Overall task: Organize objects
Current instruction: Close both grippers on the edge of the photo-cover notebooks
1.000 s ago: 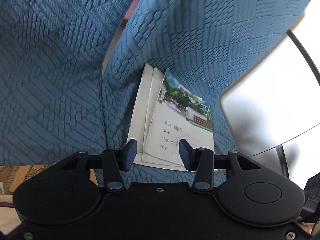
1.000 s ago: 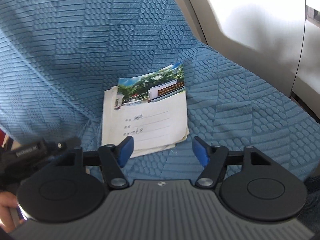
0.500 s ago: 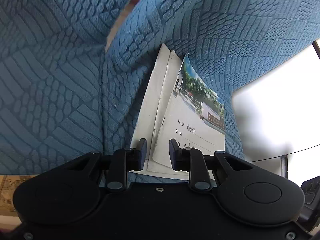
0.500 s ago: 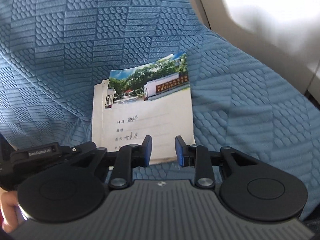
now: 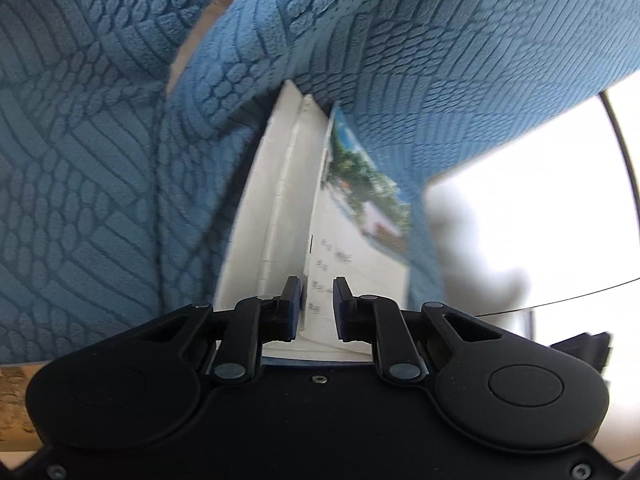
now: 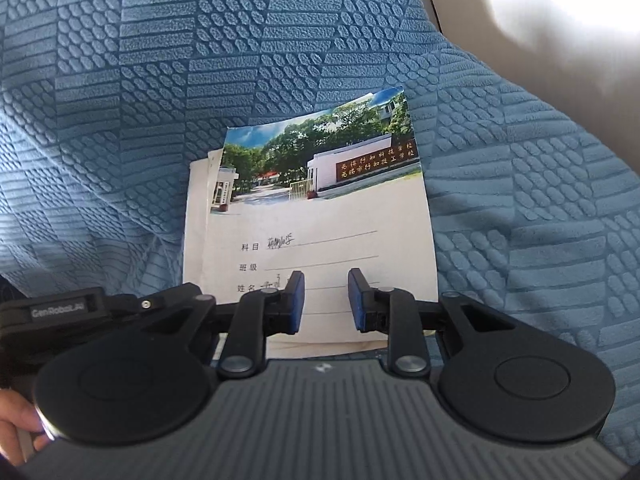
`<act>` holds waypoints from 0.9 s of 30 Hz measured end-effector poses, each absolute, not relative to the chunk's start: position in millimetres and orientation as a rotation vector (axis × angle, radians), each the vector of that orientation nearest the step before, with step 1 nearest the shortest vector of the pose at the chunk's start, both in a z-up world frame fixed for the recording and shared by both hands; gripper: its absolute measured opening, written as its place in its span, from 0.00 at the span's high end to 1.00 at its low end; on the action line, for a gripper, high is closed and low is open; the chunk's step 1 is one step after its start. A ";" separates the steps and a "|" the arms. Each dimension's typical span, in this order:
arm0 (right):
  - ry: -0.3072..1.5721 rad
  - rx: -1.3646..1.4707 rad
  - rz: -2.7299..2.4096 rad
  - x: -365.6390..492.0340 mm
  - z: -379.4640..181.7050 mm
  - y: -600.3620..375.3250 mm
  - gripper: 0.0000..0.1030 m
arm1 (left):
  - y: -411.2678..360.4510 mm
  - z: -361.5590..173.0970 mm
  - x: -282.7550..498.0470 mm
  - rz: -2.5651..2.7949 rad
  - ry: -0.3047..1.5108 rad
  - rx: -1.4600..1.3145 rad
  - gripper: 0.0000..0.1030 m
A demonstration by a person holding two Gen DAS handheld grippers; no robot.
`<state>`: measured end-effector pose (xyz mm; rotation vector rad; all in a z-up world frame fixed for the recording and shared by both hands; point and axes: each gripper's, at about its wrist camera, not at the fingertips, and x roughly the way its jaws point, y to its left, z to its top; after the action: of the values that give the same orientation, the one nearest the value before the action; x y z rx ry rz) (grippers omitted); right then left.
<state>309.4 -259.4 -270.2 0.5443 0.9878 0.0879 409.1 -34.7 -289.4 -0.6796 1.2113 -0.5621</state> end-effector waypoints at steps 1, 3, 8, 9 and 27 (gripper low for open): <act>0.987 0.559 0.085 309.7 -271.3 -260.3 0.78 | -33.4 -290.0 410.0 -0.578 1.213 -0.705 0.85; 0.987 0.588 0.080 309.5 -273.0 -263.0 0.80 | -33.0 -292.8 411.6 -0.587 1.224 -0.729 0.85; 0.986 0.623 0.074 309.1 -273.6 -264.4 0.81 | -41.0 -303.7 412.6 -0.564 1.272 -0.695 0.85; 0.986 0.625 0.073 309.3 -273.6 -264.1 0.81 | -44.3 -304.7 412.4 -0.563 1.278 -0.683 0.85; 0.937 1.095 0.171 265.3 -261.7 -262.2 0.74 | -44.7 -284.5 401.4 -0.590 1.225 -0.822 0.98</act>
<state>265.3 -262.2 -261.7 1.0954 0.9374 0.1706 401.4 -44.7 -284.5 -0.8216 1.2248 -0.5901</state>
